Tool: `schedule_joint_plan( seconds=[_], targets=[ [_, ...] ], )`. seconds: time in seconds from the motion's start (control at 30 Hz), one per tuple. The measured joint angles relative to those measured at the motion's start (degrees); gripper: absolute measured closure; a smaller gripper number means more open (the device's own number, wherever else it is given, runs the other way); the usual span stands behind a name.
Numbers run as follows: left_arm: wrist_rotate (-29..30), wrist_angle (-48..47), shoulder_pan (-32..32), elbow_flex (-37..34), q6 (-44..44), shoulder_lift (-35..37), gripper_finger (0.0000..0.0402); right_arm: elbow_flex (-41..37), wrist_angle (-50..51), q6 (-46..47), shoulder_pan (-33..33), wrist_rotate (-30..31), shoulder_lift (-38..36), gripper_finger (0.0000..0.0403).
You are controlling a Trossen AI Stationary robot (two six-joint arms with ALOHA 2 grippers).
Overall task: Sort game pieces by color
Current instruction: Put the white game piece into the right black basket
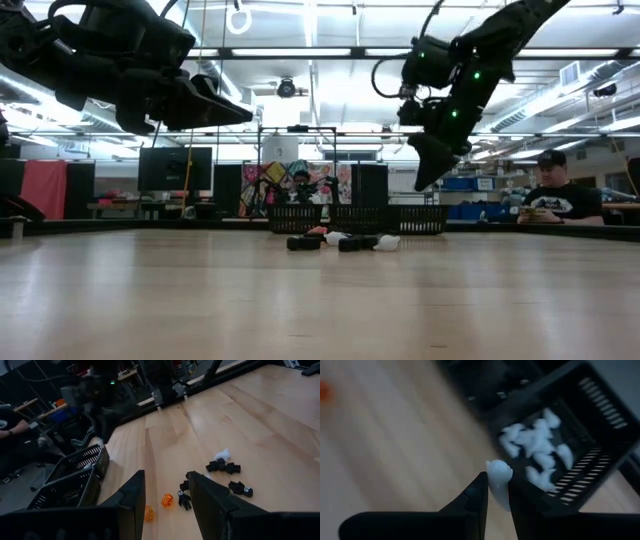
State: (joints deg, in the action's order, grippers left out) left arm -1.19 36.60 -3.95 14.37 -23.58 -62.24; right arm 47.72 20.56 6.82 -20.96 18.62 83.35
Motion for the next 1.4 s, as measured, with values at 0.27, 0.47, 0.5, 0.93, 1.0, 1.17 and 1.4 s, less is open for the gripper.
schedule_joint_plan(
  seconds=[0.27, 0.47, 0.5, 0.93, 1.0, 1.17, 1.4],
  targets=[
    [-0.02, -0.13, 0.0, 0.0, 0.3, 0.0, 0.0272, 0.02, -3.44, -1.84, -8.43, -1.38, 0.0, 0.0328],
    [0.0, -0.17, 0.0, 0.0, 0.22, 0.0, 0.0272, 0.02, -6.07, -2.99, -13.55, -6.17, 0.0, 0.0318],
    [-0.02, -0.17, 0.0, 0.0, 0.04, 0.0, 0.0272, 0.02, -6.35, -2.99, -14.23, -7.14, 0.0, 0.0314],
    [-0.02, -0.4, 0.0, 0.0, -0.05, 0.0, 0.0272, 0.04, -7.87, -5.68, -8.83, -10.87, -2.02, 0.0279],
    [-0.01, -0.39, 0.0, 0.0, -0.05, 0.0, 0.0272, 0.04, -9.28, -5.63, -4.96, -9.98, -2.9, 0.028],
    [-0.02, -0.42, 0.0, 0.0, 0.27, 0.0, 0.0272, -0.06, -13.73, -4.12, 6.71, -10.74, -2.86, 0.028],
    [-2.24, -0.42, 0.0, 0.0, 4.9, 0.0, 0.0272, -1.16, -18.72, 0.6, 21.54, -10.81, 5.2, 0.0268]
  ],
)
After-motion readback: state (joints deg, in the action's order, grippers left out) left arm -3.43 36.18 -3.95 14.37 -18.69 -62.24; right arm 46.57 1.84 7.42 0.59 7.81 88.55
